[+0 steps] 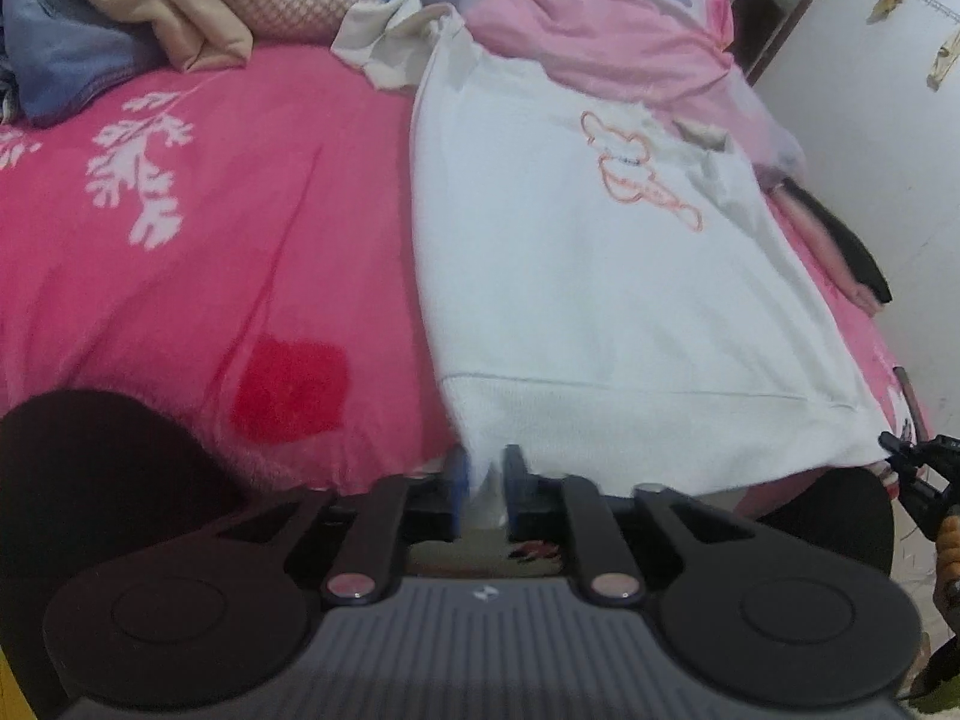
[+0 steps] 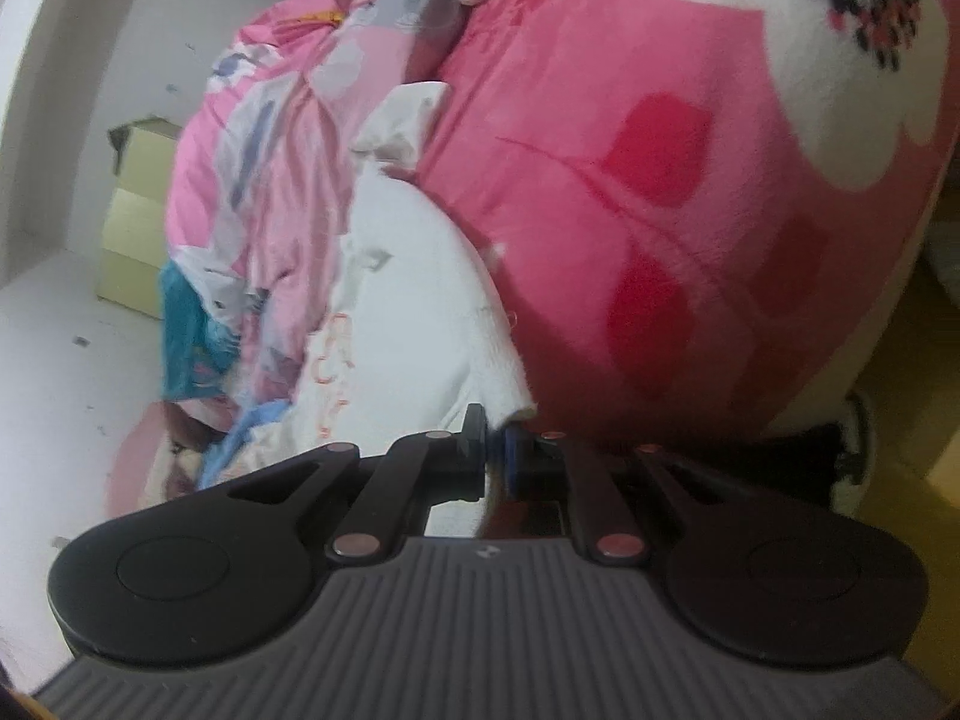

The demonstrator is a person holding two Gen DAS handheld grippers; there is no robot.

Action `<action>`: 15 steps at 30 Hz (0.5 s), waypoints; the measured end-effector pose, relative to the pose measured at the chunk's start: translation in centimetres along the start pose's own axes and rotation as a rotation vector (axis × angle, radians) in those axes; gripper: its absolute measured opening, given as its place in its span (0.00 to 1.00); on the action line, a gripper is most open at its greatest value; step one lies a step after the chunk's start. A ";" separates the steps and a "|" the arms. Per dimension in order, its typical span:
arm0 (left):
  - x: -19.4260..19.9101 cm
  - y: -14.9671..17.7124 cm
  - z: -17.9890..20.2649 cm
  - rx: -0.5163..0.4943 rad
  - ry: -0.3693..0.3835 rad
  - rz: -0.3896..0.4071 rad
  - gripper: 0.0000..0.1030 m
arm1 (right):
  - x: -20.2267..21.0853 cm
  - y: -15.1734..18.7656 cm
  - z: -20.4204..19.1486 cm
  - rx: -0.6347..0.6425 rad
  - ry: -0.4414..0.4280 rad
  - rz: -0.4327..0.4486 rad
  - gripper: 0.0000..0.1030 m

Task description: Fold clothes

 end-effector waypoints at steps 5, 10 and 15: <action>1.0 -0.5 0.9 -0.034 -0.002 0.042 0.33 | 1.8 -1.0 1.9 0.000 0.082 0.083 0.10; 2.2 -1.8 2.5 -0.094 0.007 0.110 0.39 | 4.4 -1.5 1.7 0.096 0.140 0.215 0.10; 0.6 -3.6 4.1 -0.122 0.033 0.122 0.42 | 4.7 0.0 -2.4 0.282 0.101 0.244 0.10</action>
Point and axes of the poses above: each gripper's, at about its wrist camera, not at the fingertips, and x roughly against the way its jaws point, z to its right, y to its underside, the point moved 5 cm from there along -x, roughly the way its jaws point, and after that the axes turned 15 degrees about y, right-handed, at the moved point
